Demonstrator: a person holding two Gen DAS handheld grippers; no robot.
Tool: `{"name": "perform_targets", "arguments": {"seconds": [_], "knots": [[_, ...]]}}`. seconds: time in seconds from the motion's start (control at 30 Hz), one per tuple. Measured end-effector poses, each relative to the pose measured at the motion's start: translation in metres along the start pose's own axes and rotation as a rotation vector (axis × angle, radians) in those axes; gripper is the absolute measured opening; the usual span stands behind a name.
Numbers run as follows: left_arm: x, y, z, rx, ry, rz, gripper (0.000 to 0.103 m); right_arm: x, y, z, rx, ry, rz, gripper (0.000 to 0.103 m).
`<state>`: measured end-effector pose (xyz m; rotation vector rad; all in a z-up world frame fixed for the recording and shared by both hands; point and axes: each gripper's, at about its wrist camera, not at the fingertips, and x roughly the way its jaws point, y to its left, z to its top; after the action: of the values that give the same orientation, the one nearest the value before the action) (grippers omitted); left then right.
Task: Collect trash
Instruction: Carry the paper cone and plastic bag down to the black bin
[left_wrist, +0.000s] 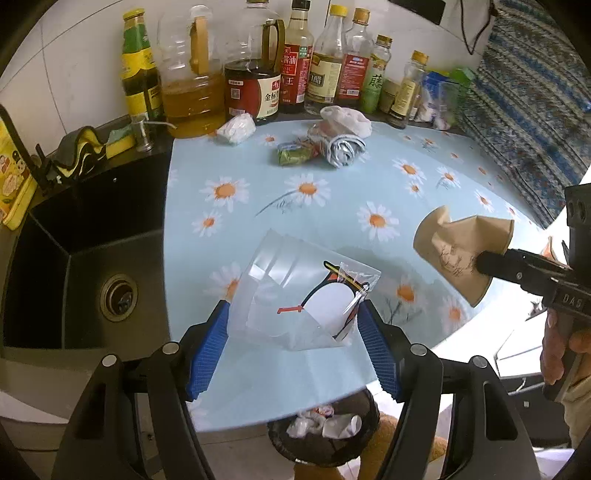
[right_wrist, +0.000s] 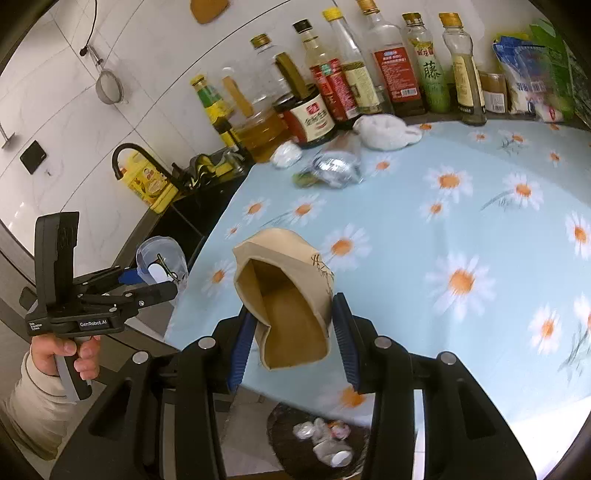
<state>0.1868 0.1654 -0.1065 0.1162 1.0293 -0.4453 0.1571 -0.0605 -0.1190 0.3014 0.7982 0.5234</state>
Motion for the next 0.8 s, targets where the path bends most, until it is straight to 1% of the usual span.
{"name": "perform_targets", "arguments": {"seconds": [0.13,0.33,0.6,0.8], "knots": [[-0.011,0.012,-0.022,-0.004,0.0,-0.035,0.068,-0.002,0.026,-0.027,0.026,-0.007,-0.015,0.042],[-0.019,0.018,-0.05,0.007,0.018,-0.076,0.068,-0.004,0.052,-0.066,0.061,-0.001,-0.032,0.042],[-0.02,0.015,-0.086,-0.008,0.045,-0.116,0.068,-0.008,0.064,-0.1,0.086,0.024,-0.028,0.042],[-0.014,0.006,-0.108,-0.017,0.071,-0.127,0.068,-0.006,0.065,-0.119,0.083,0.056,-0.012,0.042]]}}
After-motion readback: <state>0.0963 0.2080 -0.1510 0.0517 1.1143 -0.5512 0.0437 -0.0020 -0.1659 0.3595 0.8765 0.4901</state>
